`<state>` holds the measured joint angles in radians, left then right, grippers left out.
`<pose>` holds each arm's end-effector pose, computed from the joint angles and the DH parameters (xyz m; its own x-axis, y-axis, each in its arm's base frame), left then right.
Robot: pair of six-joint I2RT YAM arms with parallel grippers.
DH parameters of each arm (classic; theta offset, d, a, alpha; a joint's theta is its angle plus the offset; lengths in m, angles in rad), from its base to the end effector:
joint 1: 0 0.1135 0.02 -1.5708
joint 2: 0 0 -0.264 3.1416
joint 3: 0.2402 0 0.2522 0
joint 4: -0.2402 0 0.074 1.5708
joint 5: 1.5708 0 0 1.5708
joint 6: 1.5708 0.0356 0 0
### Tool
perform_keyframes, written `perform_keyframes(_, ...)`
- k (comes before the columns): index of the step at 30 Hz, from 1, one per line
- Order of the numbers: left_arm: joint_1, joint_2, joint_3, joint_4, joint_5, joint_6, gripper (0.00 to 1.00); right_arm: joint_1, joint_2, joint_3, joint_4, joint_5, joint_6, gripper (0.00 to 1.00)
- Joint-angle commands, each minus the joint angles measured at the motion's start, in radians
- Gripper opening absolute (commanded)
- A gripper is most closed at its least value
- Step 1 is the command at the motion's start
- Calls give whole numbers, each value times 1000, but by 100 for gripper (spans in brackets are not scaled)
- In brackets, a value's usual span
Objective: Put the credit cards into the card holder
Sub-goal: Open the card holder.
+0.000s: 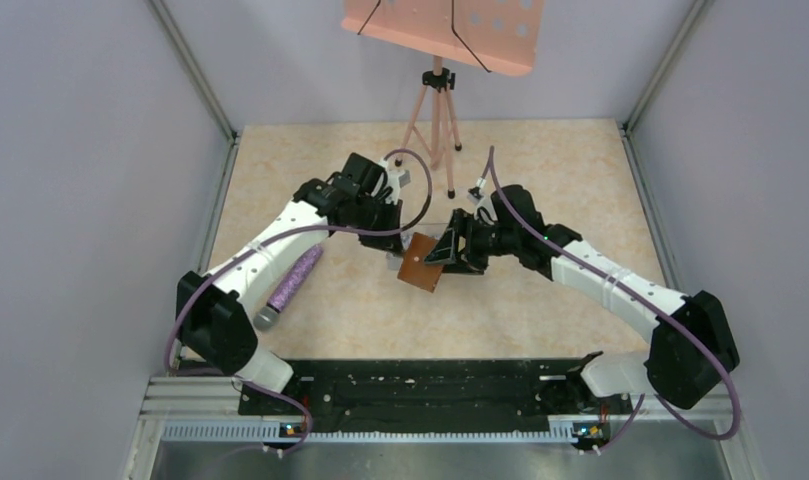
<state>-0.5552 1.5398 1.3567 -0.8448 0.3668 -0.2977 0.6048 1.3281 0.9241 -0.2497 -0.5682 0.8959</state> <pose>0.2644 -0.1790 0.3000 -0.8861 0.2274 -0.4038 0.4075 0.7974 -0.4451 0.2260 0.1795 0.2654 -0.9611 0.1357 -0.2405 -0.1284 0.5514 0.8243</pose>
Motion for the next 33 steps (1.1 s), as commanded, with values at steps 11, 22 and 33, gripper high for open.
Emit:
perform_keyframes(11,1,-205,186,42,67,213,0,-56,-115,173,-210,98,-283,81)
perform_keyframes(22,0,-190,172,-16,233,348,0,-56,-102,323,-250,88,-414,81)
perform_keyframes(33,-6,-232,129,-14,362,447,0,-55,-54,311,-144,-34,-401,81)
